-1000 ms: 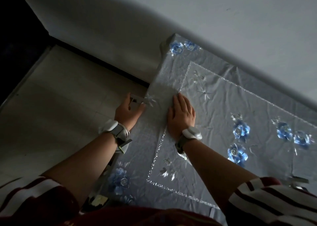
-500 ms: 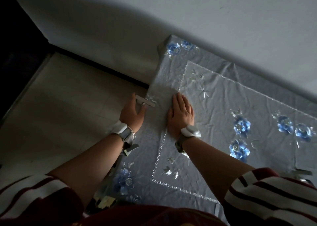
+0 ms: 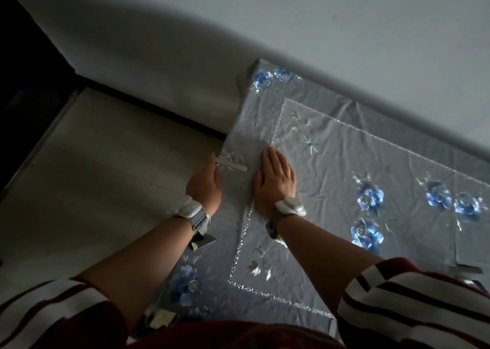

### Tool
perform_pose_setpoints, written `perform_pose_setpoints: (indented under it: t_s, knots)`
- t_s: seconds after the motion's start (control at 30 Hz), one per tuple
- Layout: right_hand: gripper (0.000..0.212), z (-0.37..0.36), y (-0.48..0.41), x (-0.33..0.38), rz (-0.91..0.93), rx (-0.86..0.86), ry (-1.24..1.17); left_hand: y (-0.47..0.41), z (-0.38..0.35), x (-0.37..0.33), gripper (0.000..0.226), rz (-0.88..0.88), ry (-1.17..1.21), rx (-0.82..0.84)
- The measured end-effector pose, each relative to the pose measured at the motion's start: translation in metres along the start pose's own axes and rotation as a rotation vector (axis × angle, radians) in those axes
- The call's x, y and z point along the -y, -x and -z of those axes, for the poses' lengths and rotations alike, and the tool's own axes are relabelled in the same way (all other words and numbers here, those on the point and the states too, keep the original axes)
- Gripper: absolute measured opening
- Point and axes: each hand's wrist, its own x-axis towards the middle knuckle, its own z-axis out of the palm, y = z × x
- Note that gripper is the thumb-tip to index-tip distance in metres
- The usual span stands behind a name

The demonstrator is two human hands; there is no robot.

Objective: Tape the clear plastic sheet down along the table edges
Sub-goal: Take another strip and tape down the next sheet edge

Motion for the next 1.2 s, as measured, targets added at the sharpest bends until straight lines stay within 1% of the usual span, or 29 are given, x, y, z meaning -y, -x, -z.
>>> perform_pose_setpoints:
  t_s: [0.13,0.3,0.4,0.5,0.57,0.63,0.73,0.8,0.9,1.03,1.1,1.17,1.2]
  knots:
    - [0.048,-0.001,0.001,-0.001,0.004,-0.017,-0.019,-0.002,0.001,0.002,0.046,-0.023,-0.007,0.011]
    - [0.049,-0.001,0.001,-0.002,0.002,0.009,-0.016,-0.002,0.002,0.001,0.045,-0.003,-0.055,0.035]
    - [0.047,0.002,-0.003,-0.001,-0.019,0.033,-0.090,-0.003,0.002,0.002,0.046,0.015,-0.071,0.051]
    - [0.046,0.015,-0.006,-0.005,-0.030,0.109,-0.177,0.002,0.001,-0.003,0.046,0.015,-0.078,0.015]
    - [0.048,0.027,-0.005,-0.014,0.021,0.197,-0.202,0.009,-0.001,-0.010,0.047,-0.012,-0.091,-0.047]
    - [0.049,0.042,0.004,-0.029,0.058,0.246,-0.213,0.019,-0.006,-0.023,0.049,-0.118,-0.165,-0.099]
    - [0.043,0.064,0.032,-0.065,0.047,0.206,-0.206,0.039,-0.025,-0.053,0.054,-0.307,-0.299,-0.099]
    - [0.039,0.079,0.056,-0.096,0.023,0.151,-0.219,0.056,-0.044,-0.077,0.057,-0.390,-0.332,-0.027]
    - [0.032,0.105,0.094,-0.152,-0.042,0.063,-0.209,0.084,-0.083,-0.113,0.055,-0.542,-0.326,0.129]
    - [0.023,0.148,0.142,-0.234,-0.114,-0.057,-0.171,0.131,-0.148,-0.162,0.054,-0.702,-0.381,0.282]
    - [0.021,0.159,0.151,-0.253,-0.082,-0.083,-0.147,0.142,-0.166,-0.174,0.052,-0.741,-0.404,0.323]
    - [0.017,0.180,0.174,-0.291,-0.105,-0.092,-0.132,0.164,-0.200,-0.201,0.055,-0.821,-0.484,0.322]
    - [0.016,0.181,0.174,-0.296,-0.104,-0.121,-0.139,0.167,-0.205,-0.202,0.058,-0.820,-0.547,0.332]
